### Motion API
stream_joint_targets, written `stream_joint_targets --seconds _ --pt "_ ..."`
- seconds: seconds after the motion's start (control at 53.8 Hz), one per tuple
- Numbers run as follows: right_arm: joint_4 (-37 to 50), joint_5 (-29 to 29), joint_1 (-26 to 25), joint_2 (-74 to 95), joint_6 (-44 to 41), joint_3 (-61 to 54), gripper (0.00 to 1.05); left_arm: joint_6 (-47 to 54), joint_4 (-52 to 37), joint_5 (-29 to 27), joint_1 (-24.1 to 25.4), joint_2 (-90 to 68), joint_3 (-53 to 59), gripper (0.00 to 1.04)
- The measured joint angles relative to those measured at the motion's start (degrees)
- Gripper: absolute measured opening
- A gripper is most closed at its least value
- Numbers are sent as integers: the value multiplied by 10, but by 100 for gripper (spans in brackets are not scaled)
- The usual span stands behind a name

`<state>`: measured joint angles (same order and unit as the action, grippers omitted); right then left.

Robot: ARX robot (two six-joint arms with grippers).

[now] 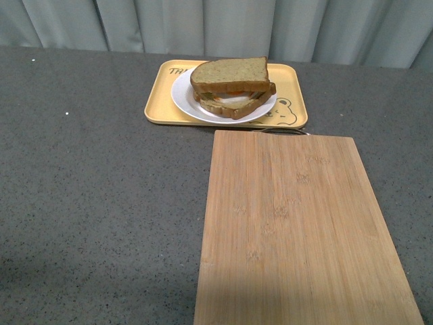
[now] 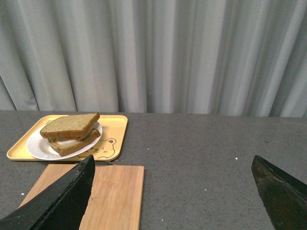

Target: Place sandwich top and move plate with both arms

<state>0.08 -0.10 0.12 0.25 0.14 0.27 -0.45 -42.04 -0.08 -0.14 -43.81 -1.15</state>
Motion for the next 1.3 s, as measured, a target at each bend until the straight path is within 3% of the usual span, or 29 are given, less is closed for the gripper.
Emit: stream_joint_targets --seconds 0.613,1.301 --pt "0 0 0 0 0 0 95 0 187 0 0 205 1 4" --pt "0 0 0 0 0 0 95 0 310 0 0 330 1 4"
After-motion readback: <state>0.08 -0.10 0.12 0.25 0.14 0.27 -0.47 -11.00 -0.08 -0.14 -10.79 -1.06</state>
